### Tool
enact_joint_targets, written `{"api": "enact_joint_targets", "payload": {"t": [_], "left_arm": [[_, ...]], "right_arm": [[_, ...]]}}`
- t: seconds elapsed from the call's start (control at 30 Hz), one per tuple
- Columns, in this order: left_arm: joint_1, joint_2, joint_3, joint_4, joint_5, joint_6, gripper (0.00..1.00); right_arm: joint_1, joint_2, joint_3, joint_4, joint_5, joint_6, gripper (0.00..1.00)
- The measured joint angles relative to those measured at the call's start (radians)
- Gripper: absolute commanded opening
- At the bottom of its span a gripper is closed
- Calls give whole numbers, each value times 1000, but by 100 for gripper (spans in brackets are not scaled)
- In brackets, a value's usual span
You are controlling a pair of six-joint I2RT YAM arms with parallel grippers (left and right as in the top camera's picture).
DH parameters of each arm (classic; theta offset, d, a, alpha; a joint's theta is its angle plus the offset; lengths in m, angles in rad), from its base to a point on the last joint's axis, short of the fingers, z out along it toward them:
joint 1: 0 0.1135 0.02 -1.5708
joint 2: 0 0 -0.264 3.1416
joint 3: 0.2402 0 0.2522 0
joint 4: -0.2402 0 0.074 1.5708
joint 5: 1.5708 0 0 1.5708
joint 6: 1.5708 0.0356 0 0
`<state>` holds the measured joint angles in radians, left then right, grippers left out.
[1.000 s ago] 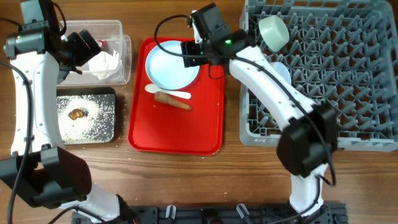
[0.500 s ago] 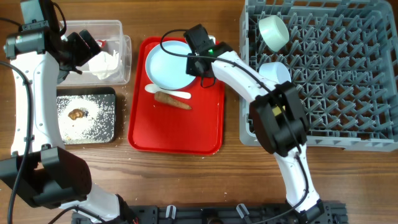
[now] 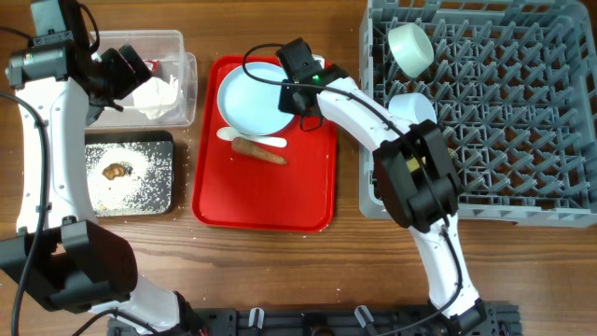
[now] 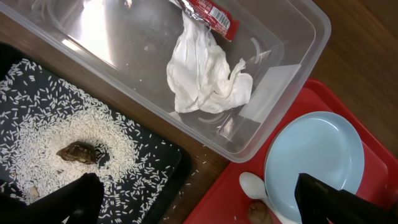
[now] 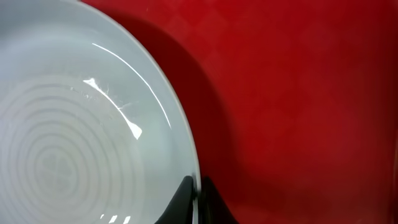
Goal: Sort waste into correct bins and load items into the dishwasher rack
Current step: 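Lift the blue plate and stand it upright in the dish rack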
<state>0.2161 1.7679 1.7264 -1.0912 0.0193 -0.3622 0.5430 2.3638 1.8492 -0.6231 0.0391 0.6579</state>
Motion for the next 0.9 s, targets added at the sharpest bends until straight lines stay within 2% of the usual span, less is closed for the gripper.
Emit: {"api": "enact_joint_targets", "payload": {"t": [0.1,0.23,0.4,0.63,0.73,0.9], "left_arm": [[0,0,0,0,0,0,100],[0,0,0,0,0,0,100],[0,0,0,0,0,0,100],[0,0,0,0,0,0,100],[0,0,0,0,0,0,100],[0,0,0,0,0,0,100]], "right_arm": [[-22,-15,-1,-14,-5,-21,4],[-74,-101,-15,-19,-2,-121,4],[-117,-345,-18,-25,75,-251,4],[-130,-677,-16,-37,438,-444,4],[-178,-758,-16,-50,649,-580,4],[-280,-791,-16,-169,837,-850,4]]}}
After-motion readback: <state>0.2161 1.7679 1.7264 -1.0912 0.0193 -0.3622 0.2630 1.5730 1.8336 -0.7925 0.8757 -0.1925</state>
